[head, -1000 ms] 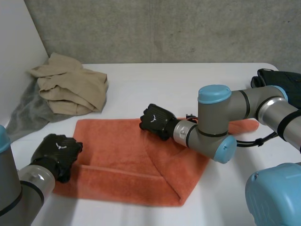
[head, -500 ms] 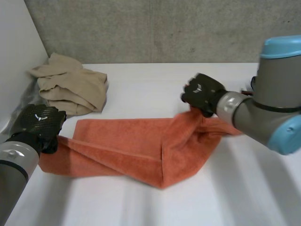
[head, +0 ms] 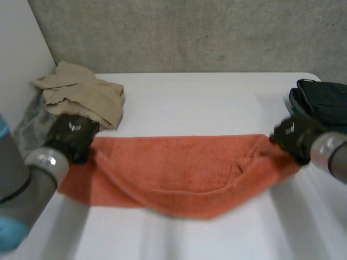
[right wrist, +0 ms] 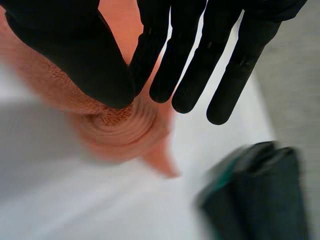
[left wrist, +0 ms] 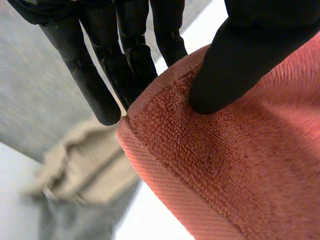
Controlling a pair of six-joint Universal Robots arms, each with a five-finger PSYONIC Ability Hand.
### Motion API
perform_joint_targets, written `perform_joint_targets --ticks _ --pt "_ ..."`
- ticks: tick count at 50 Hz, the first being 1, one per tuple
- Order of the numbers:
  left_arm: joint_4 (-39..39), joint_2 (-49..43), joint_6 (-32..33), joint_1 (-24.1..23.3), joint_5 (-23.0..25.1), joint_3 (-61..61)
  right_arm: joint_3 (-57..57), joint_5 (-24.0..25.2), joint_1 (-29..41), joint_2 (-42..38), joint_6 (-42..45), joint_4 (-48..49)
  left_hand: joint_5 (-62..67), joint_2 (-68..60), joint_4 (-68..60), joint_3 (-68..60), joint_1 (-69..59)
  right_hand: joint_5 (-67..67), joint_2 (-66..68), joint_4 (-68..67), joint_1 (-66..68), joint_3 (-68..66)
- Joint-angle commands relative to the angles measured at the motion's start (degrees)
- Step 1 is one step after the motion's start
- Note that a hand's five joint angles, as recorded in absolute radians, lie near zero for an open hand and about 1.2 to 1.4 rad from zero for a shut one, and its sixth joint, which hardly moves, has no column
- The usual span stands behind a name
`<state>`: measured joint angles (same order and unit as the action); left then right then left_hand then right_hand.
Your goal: Fold the laundry.
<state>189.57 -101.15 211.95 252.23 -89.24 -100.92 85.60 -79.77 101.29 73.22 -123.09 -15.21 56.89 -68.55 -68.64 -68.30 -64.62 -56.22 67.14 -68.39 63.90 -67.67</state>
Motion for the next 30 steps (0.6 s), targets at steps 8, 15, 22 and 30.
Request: perform_joint_targets --ticks 8,15,22,30 --pt "26.19 -7.22 -4.25 1.59 -2.77 40.28 -29.17 -5.3 2.42 -5.64 -28.25 45.67 13.11 -11.45 -11.36 -11.69 -15.38 -13.78 12.86 -11.61 16.1 -12.33" --pt "27.96 -6.52 -7.87 3.96 -4.01 37.39 -22.85 -5.48 2.59 -2.74 -29.22 54.5 13.11 -11.45 -11.36 -11.69 -15.38 -13.78 12.86 -11.61 16.1 -12.33" --pt "25.59 -6.34 -7.96 4.14 -3.92 25.9 -15.82 -2.94 2.24 -2.82 -29.75 53.71 13.11 -11.45 -11.36 -11.69 -15.38 -13.78 12.86 -11.61 16.1 -12.33" --pt "25.94 -5.29 -7.61 3.97 -2.95 8.74 -5.63 3.74 1.28 -3.61 -29.66 39.84 13.11 -11.45 -11.36 -11.69 -15.38 -13.78 12.86 -11.61 16.1 -12.33"
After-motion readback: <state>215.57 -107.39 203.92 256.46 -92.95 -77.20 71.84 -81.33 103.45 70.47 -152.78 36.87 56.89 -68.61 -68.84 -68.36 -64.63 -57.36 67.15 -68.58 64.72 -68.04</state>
